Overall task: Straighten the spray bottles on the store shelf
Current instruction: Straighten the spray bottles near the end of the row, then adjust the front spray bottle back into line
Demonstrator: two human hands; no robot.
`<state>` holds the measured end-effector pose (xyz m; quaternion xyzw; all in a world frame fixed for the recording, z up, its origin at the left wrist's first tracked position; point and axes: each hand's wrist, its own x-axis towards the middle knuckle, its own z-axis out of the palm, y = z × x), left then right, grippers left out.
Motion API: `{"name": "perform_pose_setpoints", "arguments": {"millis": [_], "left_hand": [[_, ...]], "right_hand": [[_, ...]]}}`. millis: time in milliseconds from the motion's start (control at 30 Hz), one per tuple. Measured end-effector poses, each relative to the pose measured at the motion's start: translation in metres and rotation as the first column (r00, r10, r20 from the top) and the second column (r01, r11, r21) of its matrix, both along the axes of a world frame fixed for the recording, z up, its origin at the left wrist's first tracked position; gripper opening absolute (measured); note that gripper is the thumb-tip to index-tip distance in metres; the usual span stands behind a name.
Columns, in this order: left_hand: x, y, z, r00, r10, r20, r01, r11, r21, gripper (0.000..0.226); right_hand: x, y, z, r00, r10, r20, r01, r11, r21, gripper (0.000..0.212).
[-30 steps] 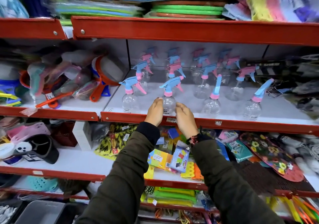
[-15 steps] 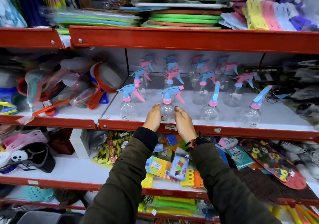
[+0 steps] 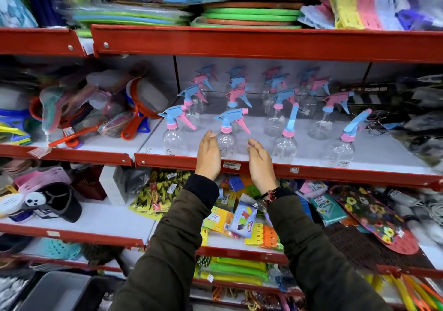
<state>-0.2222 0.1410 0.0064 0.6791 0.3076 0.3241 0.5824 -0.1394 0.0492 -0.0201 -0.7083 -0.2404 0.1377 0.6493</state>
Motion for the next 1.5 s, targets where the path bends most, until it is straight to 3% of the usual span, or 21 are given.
{"name": "perform_pose_setpoints", "arguments": {"millis": [300,467,667,833,967,1200,1300,1500], "left_hand": [[0.009,-0.076,-0.005,0.996,0.019,0.086,-0.024,0.998,0.055,0.052],[0.035,-0.112,-0.004,0.994,-0.108,0.023,0.105,0.99,0.089,0.049],[0.076,-0.12,0.002,0.972,-0.201,-0.121,0.2,0.98,-0.019,0.054],[0.087,-0.112,0.0,0.958,-0.22,-0.184,0.224,0.975,0.004,0.045],[0.092,-0.101,0.012,0.907,-0.266,-0.327,0.297,0.954,0.048,0.045],[0.105,-0.085,0.023,0.835,-0.235,-0.497,0.303,0.951,0.058,0.036],[0.106,-0.085,0.022,0.836,-0.249,-0.489,0.312,0.949,0.052,0.043],[0.109,-0.082,0.015,0.903,-0.274,-0.331,0.285,0.958,-0.015,0.047]], "right_hand": [[0.013,-0.078,0.001,0.994,-0.089,0.062,0.083,0.992,0.098,0.041],[0.044,-0.111,0.008,0.963,-0.259,0.077,0.25,0.962,0.109,0.041],[0.08,-0.097,0.021,0.996,-0.086,0.01,0.087,0.991,-0.103,0.049],[0.089,-0.087,0.02,0.999,0.046,0.005,-0.044,0.975,-0.217,0.041],[0.085,-0.092,0.016,0.999,-0.001,-0.041,-0.006,0.986,-0.164,0.055],[0.08,-0.095,0.02,0.999,-0.02,-0.046,0.012,0.987,-0.163,0.051],[0.082,-0.097,0.017,0.999,-0.019,-0.044,0.012,0.985,-0.171,0.027],[0.077,-0.098,0.018,0.999,-0.015,-0.043,0.008,0.987,-0.16,0.035]]}}
